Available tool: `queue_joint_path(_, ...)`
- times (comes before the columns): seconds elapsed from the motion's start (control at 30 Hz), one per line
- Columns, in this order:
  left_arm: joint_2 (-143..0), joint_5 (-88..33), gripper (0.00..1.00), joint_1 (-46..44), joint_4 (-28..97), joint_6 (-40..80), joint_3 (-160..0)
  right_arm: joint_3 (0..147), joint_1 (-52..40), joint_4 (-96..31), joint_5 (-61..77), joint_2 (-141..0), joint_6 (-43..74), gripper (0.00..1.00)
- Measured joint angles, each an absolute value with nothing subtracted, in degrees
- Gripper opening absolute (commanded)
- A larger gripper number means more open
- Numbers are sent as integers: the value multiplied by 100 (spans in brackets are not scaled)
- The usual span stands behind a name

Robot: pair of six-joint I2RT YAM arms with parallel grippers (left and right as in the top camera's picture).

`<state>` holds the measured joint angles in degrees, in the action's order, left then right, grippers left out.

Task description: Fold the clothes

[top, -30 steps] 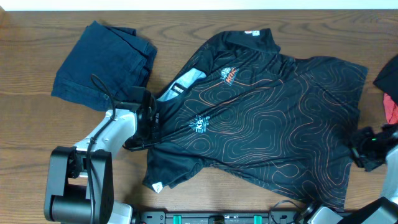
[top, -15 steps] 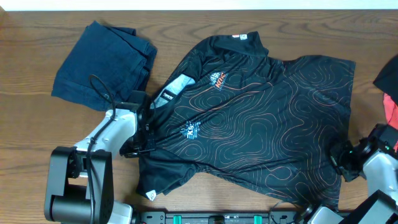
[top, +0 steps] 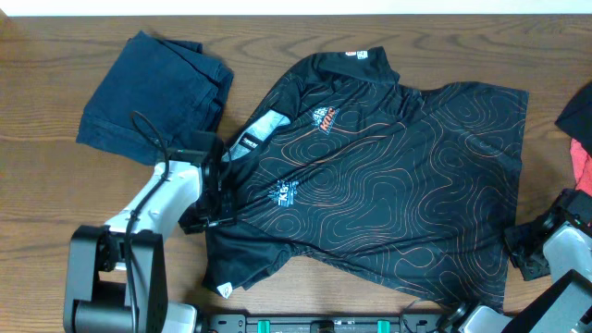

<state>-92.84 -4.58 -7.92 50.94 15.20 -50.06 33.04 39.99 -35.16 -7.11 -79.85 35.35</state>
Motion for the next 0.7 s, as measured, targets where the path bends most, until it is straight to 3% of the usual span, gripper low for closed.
queue_joint_path(0.17, -9056, -613, 59, -792, 5533, 1474, -5461, 3516, 4003, -3754, 344, -7988, 2840, 15)
queue_joint_path(0.33, -8792, -655, 65, -792, 5970, 1389, -5900, 3865, 4003, -4176, 893, -7988, 2526, 38)
queue_joint_path(0.47, -8532, -692, 69, -792, 6010, 1343, -6088, 3852, 4003, -4101, 989, -7988, 2390, 47)
queue_joint_path(0.6, -8390, -707, 70, -792, 6025, 1347, -6112, 3533, 4001, -3489, 941, -7999, 2388, 44)
queue_joint_path(0.7, -8372, -714, 70, -792, 6020, 1347, -6112, 3186, 4003, -2803, 902, -7977, 2425, 12)
